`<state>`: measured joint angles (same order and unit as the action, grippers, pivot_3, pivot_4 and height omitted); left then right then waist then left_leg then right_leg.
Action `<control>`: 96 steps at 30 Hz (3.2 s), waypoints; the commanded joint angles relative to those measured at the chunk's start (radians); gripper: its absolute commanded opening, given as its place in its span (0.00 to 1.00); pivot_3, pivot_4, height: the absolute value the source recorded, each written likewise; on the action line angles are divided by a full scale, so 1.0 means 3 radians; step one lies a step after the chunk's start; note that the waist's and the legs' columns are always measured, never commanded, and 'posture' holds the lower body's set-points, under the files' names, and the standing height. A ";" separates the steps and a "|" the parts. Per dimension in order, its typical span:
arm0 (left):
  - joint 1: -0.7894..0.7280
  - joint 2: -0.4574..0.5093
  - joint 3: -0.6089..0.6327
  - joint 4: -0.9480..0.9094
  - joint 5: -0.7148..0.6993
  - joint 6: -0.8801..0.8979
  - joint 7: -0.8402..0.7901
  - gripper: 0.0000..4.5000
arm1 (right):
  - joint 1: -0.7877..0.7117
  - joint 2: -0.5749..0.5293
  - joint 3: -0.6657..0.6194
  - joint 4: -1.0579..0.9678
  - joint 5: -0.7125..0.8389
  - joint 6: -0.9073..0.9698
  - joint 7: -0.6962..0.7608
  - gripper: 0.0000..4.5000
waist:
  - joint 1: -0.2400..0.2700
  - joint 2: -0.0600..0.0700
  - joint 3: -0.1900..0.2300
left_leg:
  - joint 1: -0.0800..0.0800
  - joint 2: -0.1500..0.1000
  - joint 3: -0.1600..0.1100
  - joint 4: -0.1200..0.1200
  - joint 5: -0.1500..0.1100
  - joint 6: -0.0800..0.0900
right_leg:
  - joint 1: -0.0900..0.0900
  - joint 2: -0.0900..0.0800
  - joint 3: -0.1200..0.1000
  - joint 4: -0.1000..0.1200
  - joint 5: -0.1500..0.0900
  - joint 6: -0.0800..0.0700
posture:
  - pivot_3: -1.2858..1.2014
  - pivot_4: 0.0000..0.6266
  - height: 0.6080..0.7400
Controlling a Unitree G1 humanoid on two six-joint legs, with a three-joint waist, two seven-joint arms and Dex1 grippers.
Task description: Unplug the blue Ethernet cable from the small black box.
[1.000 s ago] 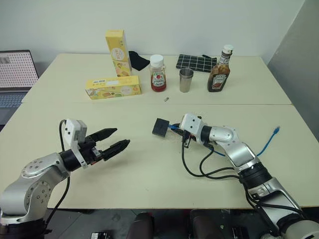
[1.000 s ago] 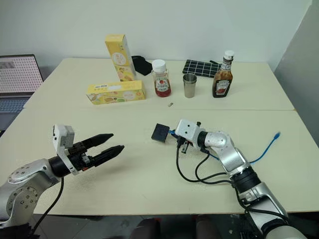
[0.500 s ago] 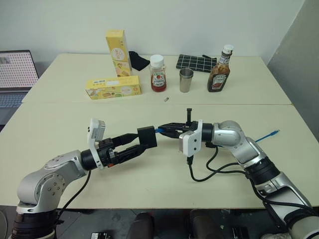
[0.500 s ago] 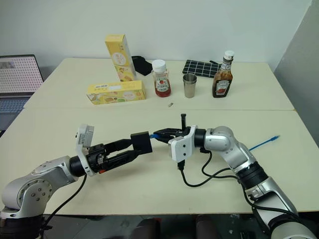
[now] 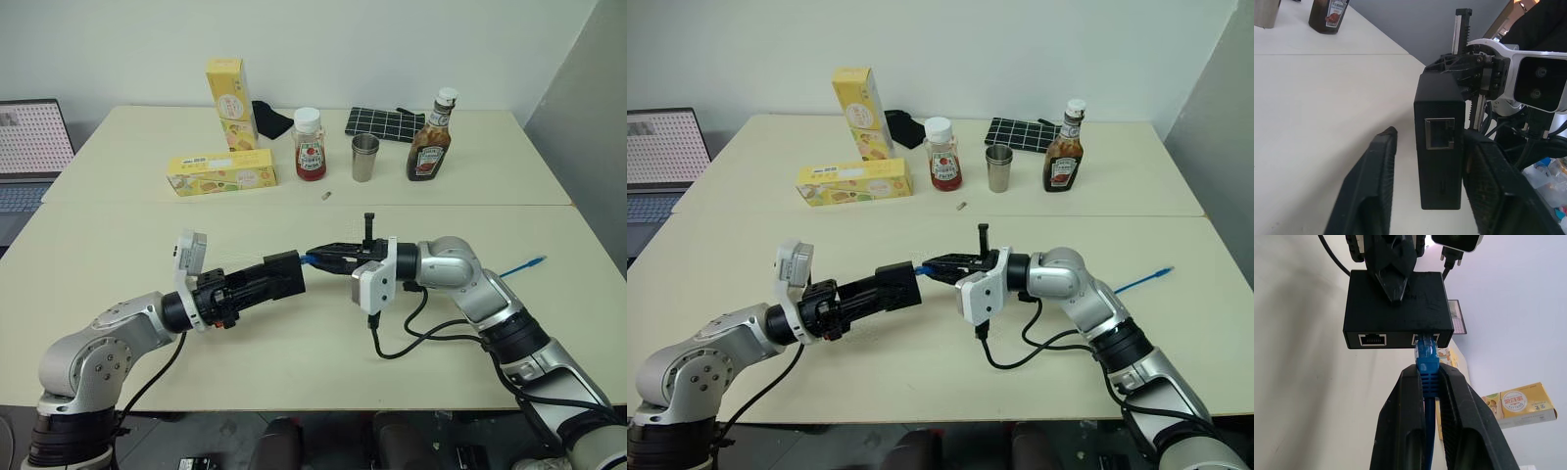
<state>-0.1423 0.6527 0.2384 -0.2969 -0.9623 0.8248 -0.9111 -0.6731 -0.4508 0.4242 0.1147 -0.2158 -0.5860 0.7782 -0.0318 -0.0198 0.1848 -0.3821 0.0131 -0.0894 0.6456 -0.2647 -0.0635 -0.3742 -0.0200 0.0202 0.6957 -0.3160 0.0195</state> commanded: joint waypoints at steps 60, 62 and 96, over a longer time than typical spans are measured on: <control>-0.0610 -0.0075 -0.0844 0.0647 0.1065 -0.1365 -0.1391 0.17 | 0.0413 -0.0341 -0.0610 -0.1614 0.2931 0.4573 0.0352 0.05 | 0.0000 0.0003 0.0002 | -0.0009 -0.0005 -0.0015 -0.0002 -0.0001 0.0002 | 0.0000 0.0006 -0.0013 -0.0008 -0.0003 -0.0003 | 0.52 0.24 1.00; -0.0598 -0.0077 -0.0852 0.0635 0.1068 -0.1377 -0.1410 0.17 | 0.0402 -0.0350 -0.0596 -0.1608 0.2913 0.4577 0.0399 0.02 | 0.0000 0.0003 0.0002 | -0.0009 -0.0005 -0.0015 -0.0002 -0.0001 0.0002 | 0.0000 0.0006 -0.0013 -0.0009 -0.0003 -0.0003 | 0.52 0.24 1.00; 0.0246 0.0035 -0.0137 0.0244 0.1024 -0.1154 -0.0380 0.17 | -0.0265 0.0670 -0.0771 0.1273 0.1160 0.2899 -0.1002 0.24 | -0.0001 0.0006 0.0004 | -0.0020 0.0000 0.0004 -0.0002 0.0000 0.0001 | -0.0021 0.0002 0.0002 0.0002 -0.0002 -0.0003 | 0.52 0.24 1.00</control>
<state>-0.0553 0.6589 0.1653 -0.1920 -0.6497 0.4657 -1.0526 -0.7317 -0.2496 0.2110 0.5088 0.1402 0.3158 0.4710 -0.0320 -0.0181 0.1861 -0.3881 0.0131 -0.0882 0.6452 -0.2647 -0.0632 -0.3803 -0.0194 0.0208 0.6963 -0.3166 0.0187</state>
